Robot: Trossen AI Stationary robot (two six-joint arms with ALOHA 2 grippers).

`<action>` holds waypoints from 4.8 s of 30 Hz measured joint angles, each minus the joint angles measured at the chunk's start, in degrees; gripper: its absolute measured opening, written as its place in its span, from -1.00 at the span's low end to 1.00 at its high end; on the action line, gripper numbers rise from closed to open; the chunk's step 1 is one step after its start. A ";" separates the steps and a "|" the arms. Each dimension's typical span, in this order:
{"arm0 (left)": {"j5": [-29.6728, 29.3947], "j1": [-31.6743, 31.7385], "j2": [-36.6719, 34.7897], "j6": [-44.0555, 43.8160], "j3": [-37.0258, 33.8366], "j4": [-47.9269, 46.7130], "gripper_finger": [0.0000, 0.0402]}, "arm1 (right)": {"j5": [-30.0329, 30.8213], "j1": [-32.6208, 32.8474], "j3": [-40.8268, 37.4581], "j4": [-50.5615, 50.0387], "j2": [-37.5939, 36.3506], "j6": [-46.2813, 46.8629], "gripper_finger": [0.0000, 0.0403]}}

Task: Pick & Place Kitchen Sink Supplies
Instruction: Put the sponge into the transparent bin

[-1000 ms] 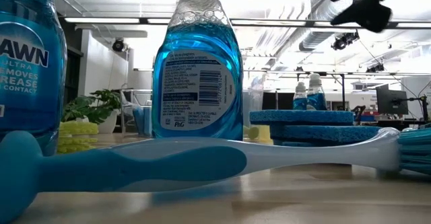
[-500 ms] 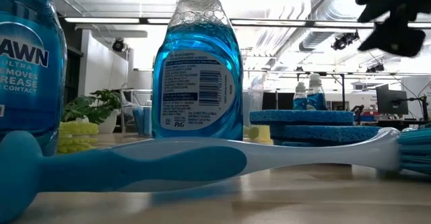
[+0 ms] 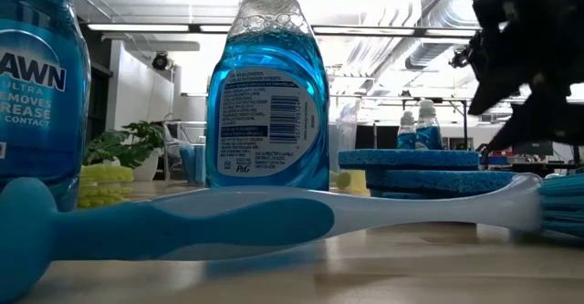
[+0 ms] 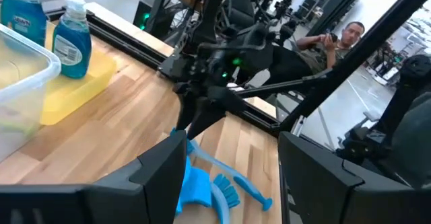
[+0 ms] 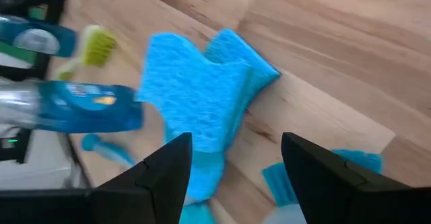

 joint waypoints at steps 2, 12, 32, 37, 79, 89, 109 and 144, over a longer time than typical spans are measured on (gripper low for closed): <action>-0.02 -0.51 0.00 -0.02 0.00 -0.02 0.15 | -0.07 -0.02 0.00 1.70 2.46 0.01 0.10; 1.68 -0.80 0.00 -0.50 0.00 0.02 0.15 | 1.48 -0.02 0.04 14.18 12.10 -0.17 0.10; 3.41 -0.76 0.00 -0.50 0.00 -0.79 0.15 | 0.59 -0.02 0.07 20.08 16.31 0.22 -0.34; 4.33 -0.71 0.00 -0.50 0.00 -0.87 0.15 | 0.35 -0.02 0.07 20.06 16.29 0.22 -0.55; -4.84 -0.61 0.00 -1.69 0.00 0.64 0.15 | 19.20 -0.02 0.17 16.08 -13.75 -24.60 -1.00; -6.71 5.73 0.24 0.38 0.03 5.78 0.15 | 24.40 -0.02 0.17 15.94 -23.49 -42.37 -1.00; 3.95 19.19 1.46 0.03 0.04 8.84 0.15 | 10.22 -11.92 3.18 -7.07 -33.79 -47.42 -1.00; 5.47 23.00 1.44 17.41 3.04 10.85 0.15 | -1.80 -28.12 30.16 -34.87 -17.54 -62.41 -1.00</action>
